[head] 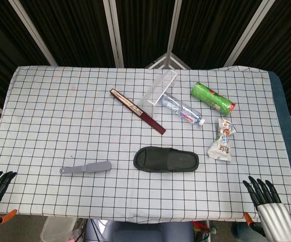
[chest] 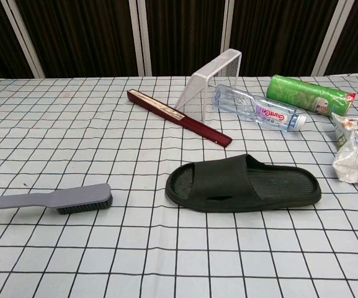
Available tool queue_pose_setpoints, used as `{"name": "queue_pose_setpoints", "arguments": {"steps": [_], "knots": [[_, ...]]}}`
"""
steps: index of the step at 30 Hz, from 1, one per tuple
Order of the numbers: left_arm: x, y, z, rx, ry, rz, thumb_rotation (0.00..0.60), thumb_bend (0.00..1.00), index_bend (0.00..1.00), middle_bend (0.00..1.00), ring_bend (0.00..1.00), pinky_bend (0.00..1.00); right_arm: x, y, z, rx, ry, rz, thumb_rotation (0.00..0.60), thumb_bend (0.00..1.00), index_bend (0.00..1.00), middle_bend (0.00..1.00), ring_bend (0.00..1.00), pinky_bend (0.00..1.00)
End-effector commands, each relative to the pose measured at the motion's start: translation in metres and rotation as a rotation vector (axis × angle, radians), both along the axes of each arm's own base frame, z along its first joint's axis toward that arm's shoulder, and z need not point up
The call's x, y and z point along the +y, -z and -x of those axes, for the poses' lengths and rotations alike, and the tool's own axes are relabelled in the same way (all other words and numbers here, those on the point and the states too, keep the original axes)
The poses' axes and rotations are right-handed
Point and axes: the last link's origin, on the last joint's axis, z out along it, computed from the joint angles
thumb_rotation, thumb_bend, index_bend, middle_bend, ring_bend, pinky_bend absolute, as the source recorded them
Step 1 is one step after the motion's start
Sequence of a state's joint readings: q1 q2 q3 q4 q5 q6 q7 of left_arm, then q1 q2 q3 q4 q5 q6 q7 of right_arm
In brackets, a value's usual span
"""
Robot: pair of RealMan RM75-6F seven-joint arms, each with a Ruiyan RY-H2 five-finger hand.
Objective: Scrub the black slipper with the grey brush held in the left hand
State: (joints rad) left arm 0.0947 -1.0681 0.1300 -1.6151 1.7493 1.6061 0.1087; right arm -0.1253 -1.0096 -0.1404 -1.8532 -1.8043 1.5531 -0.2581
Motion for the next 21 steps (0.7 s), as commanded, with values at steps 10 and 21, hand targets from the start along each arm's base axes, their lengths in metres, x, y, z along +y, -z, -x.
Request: {"name": "queue_pose_setpoints", "arguments": {"steps": [10, 21], "knots": [[0.026, 0.025, -0.011, 0.007, 0.01, 0.049, 0.6, 0.04, 0.04, 0.11, 0.08, 0.2, -0.012, -0.001, 0.008, 0.003, 0.024, 0.025, 0.578, 0.39, 0.0, 0.0, 0.0, 0.0], [0.112, 0.083, -0.046, -0.024, 0.07, 0.164, 0.6, 0.12, 0.12, 0.23, 0.16, 0.22, -0.039, -0.001, 0.022, -0.037, 0.109, 0.026, 0.578, 0.39, 0.0, 0.0, 0.0, 0.0]]}}
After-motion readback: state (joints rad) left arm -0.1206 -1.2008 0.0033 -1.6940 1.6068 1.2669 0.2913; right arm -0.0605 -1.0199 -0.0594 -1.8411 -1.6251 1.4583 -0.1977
